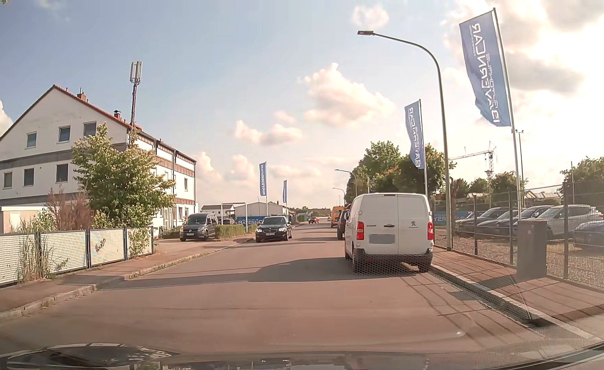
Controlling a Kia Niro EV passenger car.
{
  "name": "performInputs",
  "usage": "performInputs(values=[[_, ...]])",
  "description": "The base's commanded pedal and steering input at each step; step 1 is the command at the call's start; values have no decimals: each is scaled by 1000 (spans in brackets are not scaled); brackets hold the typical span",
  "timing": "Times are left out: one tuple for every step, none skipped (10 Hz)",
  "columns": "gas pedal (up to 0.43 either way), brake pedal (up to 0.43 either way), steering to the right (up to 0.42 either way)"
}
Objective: Follow the waypoints while adhering to traffic rules and regulations
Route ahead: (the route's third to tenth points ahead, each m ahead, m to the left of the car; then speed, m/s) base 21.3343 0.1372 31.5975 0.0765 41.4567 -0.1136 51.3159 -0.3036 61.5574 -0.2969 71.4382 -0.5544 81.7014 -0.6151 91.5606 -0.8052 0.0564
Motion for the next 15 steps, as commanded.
performInputs(values=[[0, 311, 34], [0, 335, 32], [0, 335, 30], [0, 341, 30], [0, 360, 29], [0, 366, 28], [0, 366, 28], [0, 366, 28], [0, 372, 28], [0, 372, 28], [0, 372, 29], [0, 372, 28], [0, 372, 29], [0, 372, 28], [0, 366, 29]])
